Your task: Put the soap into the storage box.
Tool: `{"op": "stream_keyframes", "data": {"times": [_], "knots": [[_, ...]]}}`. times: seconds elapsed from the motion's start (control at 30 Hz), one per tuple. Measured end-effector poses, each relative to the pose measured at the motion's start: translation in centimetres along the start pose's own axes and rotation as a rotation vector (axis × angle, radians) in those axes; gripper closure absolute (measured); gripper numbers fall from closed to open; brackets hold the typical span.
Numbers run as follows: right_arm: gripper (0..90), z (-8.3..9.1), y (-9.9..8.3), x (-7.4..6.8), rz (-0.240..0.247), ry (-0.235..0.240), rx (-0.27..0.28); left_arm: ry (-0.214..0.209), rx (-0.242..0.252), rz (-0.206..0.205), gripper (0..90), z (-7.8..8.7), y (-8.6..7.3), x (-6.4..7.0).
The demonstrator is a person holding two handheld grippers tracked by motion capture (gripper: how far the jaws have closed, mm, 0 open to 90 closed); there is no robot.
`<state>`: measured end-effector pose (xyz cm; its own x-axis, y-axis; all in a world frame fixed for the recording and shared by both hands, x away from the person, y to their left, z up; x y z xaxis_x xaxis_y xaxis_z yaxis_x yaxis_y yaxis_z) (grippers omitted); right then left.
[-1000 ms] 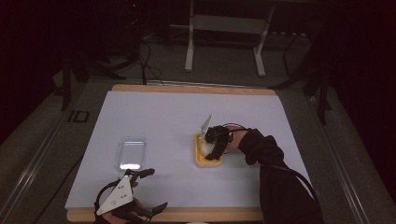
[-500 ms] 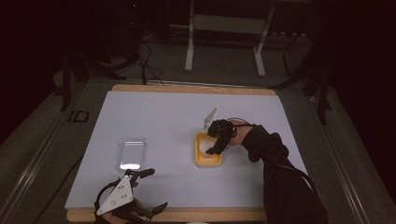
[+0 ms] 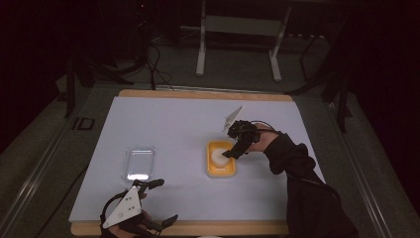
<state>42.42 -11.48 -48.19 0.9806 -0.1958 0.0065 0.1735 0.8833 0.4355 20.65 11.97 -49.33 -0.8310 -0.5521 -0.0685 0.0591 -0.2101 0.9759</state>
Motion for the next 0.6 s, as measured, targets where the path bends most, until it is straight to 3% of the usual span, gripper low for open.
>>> {"op": "stream_keyframes", "data": {"times": [0.1, 0.13, 0.23, 0.33, 0.37, 0.6], "knots": [[10.3, 0.6, -0.4, 0.3, -0.065, 0.002, 0.010, -0.001, -0.001, 0.000, 0.1, 0.0, 0.0, 0.0], [10.3, 0.6, -0.4, 0.3, -0.065, 0.002, 0.010, -0.001, -0.001, 0.000, 0.1, 0.0, 0.0, 0.0], [10.4, 0.8, -0.8, 0.6, -0.083, -0.032, 0.011, -0.001, -0.002, 0.001, 0.1, 0.0, 0.0, 0.0], [10.4, 1.1, -1.2, 1.0, -0.126, -0.074, 0.018, -0.001, 0.000, 0.003, 0.1, 0.0, 0.0, 0.0], [10.4, 1.3, -1.4, 1.1, -0.166, -0.072, 0.039, -0.001, 0.000, 0.003, 0.1, 0.0, 0.0, 0.0], [10.4, 1.6, -2.4, 1.5, -0.233, -0.141, 0.058, -0.003, -0.003, 0.005, 0.1, 0.0, 0.0, 0.0]]}}
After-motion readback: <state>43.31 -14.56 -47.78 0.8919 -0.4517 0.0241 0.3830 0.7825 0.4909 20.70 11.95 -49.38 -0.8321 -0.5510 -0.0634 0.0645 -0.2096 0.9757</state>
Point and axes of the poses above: each handheld gripper's, and its own axes: z roughly backward along the jaws, y roughly out of its top, x roughly to its right, the point moved 6 cm from there along -z, roughly forward along the jaws, and after that the axes turned 4 degrees about y, right-handed, at the moved point
